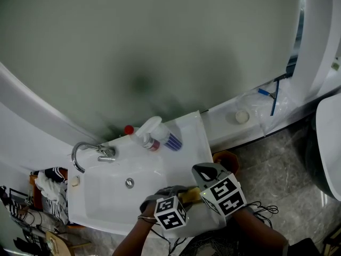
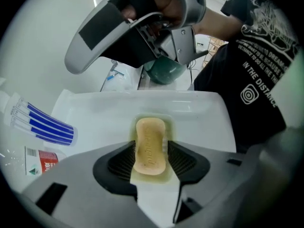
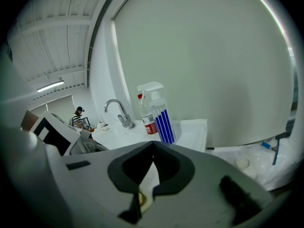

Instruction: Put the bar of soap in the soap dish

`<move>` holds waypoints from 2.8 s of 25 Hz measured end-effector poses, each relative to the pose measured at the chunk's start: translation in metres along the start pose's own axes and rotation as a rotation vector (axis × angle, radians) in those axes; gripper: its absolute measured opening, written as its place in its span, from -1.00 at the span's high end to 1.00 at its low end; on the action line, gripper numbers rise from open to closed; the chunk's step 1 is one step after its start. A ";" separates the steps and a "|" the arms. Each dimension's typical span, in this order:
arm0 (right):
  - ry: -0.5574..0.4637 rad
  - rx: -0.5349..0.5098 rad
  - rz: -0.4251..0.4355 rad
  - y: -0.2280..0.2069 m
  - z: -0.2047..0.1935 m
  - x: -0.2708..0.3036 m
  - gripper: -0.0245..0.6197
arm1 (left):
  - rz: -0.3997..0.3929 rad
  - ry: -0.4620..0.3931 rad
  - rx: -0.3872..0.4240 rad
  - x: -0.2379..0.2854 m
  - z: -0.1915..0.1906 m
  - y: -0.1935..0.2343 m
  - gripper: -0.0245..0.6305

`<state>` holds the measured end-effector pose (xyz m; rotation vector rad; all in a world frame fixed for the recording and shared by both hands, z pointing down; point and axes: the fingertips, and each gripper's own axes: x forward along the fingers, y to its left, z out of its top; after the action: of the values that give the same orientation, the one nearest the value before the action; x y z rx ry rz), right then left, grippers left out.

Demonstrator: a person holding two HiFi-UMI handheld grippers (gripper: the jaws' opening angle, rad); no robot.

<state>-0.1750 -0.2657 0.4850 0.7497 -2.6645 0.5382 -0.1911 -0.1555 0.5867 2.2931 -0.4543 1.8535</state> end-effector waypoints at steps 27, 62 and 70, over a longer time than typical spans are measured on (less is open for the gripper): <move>0.011 -0.067 0.041 0.030 -0.001 -0.012 0.89 | 0.265 -0.436 -0.533 -0.061 0.018 0.032 0.61; -0.006 -0.165 0.035 0.117 -0.038 -0.078 0.89 | 0.469 -0.897 -1.081 -0.126 0.012 -0.034 0.90; -0.007 -0.206 0.039 0.138 -0.048 -0.089 0.89 | 0.532 -0.917 -1.091 -0.131 0.008 -0.052 0.90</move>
<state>-0.1687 -0.0972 0.4551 0.6421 -2.6930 0.2642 -0.1907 -0.0912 0.4608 2.0334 -1.7489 0.2049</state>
